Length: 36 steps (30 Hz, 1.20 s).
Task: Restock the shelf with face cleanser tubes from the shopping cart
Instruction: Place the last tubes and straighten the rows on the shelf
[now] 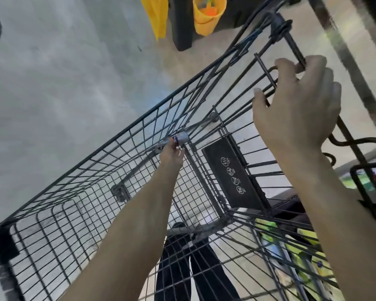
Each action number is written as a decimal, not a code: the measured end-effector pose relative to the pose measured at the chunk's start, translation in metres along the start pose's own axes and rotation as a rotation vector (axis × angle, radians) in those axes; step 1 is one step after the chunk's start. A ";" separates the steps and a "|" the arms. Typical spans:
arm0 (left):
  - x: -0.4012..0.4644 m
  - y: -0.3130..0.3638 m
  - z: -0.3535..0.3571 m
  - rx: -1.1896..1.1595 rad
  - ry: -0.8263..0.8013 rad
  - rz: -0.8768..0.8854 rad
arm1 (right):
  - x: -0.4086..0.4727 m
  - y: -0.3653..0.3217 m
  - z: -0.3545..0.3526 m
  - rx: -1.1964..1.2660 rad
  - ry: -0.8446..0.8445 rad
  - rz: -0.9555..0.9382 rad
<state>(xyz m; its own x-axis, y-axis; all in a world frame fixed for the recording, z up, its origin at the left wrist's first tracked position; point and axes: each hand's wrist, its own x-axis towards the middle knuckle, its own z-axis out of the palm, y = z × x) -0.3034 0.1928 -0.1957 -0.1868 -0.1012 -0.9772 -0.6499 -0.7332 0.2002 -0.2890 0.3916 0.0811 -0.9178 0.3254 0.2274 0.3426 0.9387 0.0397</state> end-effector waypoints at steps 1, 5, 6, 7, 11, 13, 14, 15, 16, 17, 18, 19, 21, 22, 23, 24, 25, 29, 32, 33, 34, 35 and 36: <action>0.004 0.001 -0.001 -0.013 0.009 0.000 | 0.000 0.000 0.001 -0.004 0.005 -0.004; 0.007 -0.004 -0.004 -0.064 -0.023 0.053 | 0.003 -0.001 0.005 -0.010 0.036 -0.007; 0.007 -0.005 -0.006 -0.054 -0.028 0.061 | 0.004 -0.002 0.005 -0.009 0.037 -0.007; 0.008 -0.006 -0.008 -0.030 -0.019 0.075 | 0.005 -0.003 0.005 -0.008 0.038 -0.008; 0.006 -0.006 -0.022 -0.002 -0.064 0.080 | 0.009 -0.007 0.007 -0.014 0.044 -0.029; -0.001 -0.007 -0.031 0.000 -0.099 0.080 | 0.010 -0.010 0.007 -0.019 0.053 -0.035; -0.007 -0.007 -0.035 -0.011 -0.123 0.084 | 0.010 -0.011 0.007 -0.020 0.058 -0.039; -0.016 -0.006 -0.038 -0.014 -0.139 0.087 | 0.010 -0.012 0.007 -0.018 0.061 -0.044; -0.025 -0.005 -0.042 -0.038 -0.168 0.099 | 0.011 -0.013 0.007 -0.013 0.063 -0.047; -0.035 -0.004 -0.045 -0.038 -0.188 0.115 | 0.011 -0.014 0.007 -0.007 0.063 -0.051; -0.046 -0.003 -0.049 -0.048 -0.212 0.128 | 0.011 -0.014 0.007 -0.004 0.059 -0.055; -0.057 -0.003 -0.053 -0.030 -0.230 0.125 | 0.010 -0.014 0.006 -0.005 0.048 -0.058; -0.079 0.001 -0.060 0.047 -0.270 0.116 | 0.010 -0.014 0.004 0.005 0.028 -0.059; -0.094 0.003 -0.062 0.103 -0.288 0.125 | 0.010 -0.013 0.003 0.012 0.019 -0.057; -0.108 0.006 -0.064 0.171 -0.298 0.151 | 0.010 -0.013 0.002 0.017 0.007 -0.056; -0.123 0.007 -0.067 0.230 -0.322 0.175 | 0.009 -0.013 0.001 0.022 -0.009 -0.057; -0.139 0.010 -0.068 0.296 -0.342 0.209 | 0.008 -0.012 -0.002 0.033 -0.027 -0.061; -0.212 0.020 -0.072 0.431 -0.367 0.325 | 0.006 -0.008 -0.019 0.108 -0.181 -0.067; -0.273 0.029 -0.080 0.495 -0.439 0.420 | 0.004 -0.003 -0.049 0.180 -0.343 -0.082; -0.292 0.031 -0.084 0.518 -0.452 0.450 | 0.000 -0.002 -0.062 0.196 -0.368 -0.099; -0.313 0.033 -0.086 0.533 -0.470 0.478 | -0.006 0.000 -0.077 0.213 -0.377 -0.117; -0.334 0.033 -0.090 0.550 -0.488 0.500 | -0.015 0.002 -0.093 0.232 -0.373 -0.133; -0.353 0.033 -0.094 0.562 -0.512 0.526 | -0.025 0.003 -0.109 0.254 -0.363 -0.143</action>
<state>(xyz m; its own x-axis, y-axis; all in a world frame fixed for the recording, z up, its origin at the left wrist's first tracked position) -0.1897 0.1413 0.1491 -0.7750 0.0789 -0.6270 -0.6262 -0.2294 0.7452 -0.2431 0.3736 0.1817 -0.9787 0.1668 -0.1198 0.1887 0.9607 -0.2037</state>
